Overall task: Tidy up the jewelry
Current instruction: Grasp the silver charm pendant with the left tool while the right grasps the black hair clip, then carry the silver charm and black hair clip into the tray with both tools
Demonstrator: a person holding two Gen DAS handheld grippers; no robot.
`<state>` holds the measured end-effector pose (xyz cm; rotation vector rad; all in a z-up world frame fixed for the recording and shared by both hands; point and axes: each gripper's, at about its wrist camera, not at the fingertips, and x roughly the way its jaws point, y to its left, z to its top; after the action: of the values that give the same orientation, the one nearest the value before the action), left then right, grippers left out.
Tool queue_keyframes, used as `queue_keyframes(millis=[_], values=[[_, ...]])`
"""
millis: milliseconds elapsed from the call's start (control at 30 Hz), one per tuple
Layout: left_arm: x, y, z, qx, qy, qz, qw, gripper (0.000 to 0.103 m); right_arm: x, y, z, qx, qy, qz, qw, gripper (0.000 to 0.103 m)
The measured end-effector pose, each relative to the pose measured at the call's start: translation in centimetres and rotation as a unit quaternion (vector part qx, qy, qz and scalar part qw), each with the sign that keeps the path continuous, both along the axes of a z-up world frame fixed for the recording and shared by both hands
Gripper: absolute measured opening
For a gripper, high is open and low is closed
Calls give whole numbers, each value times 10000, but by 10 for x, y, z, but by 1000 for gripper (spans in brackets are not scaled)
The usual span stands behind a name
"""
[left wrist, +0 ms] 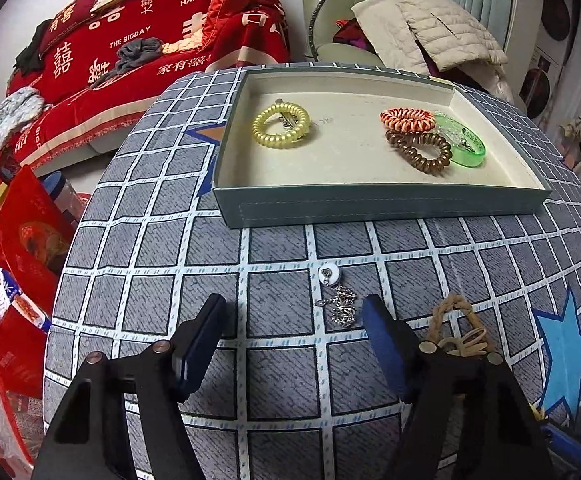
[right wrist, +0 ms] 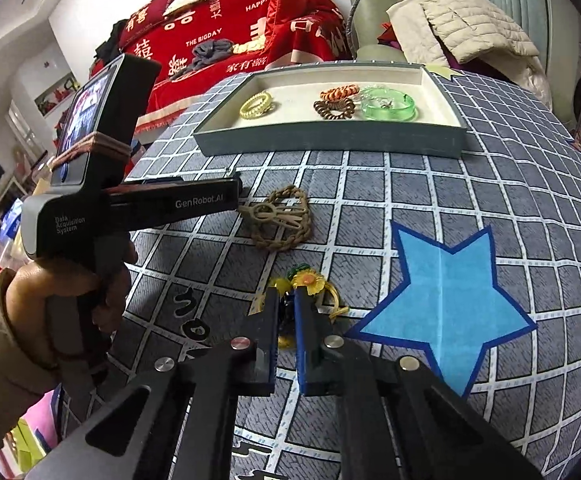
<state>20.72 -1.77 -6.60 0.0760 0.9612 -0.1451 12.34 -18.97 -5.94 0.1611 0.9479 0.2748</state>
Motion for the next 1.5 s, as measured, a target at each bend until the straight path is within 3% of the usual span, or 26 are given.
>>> queue_keyframes(millis=[300,367,433,500,933,1500], values=[[-3,-7,3,-57,-4,-190,9998,69,3,-26,18,475,-135,-269,9984,7],[-4,-9,3,-48,-29,-248,9997,56,4,-32,23,561,-194,-331,9977,7],[-5,-11,4,-50,-41,-328,9994,51,5,-34,26,601,-222,-373,9972,7],[-7,-13,4,-93,-51,-437,9990,33,6,-37,29,631,-244,-408,9969,7],[-20,4,18,-595,-66,-555,9967,33,9,-43,31,681,-290,-461,9962,7],[-19,6,73,-712,-586,-738,9930,33,43,-68,52,688,-427,-588,9950,7]])
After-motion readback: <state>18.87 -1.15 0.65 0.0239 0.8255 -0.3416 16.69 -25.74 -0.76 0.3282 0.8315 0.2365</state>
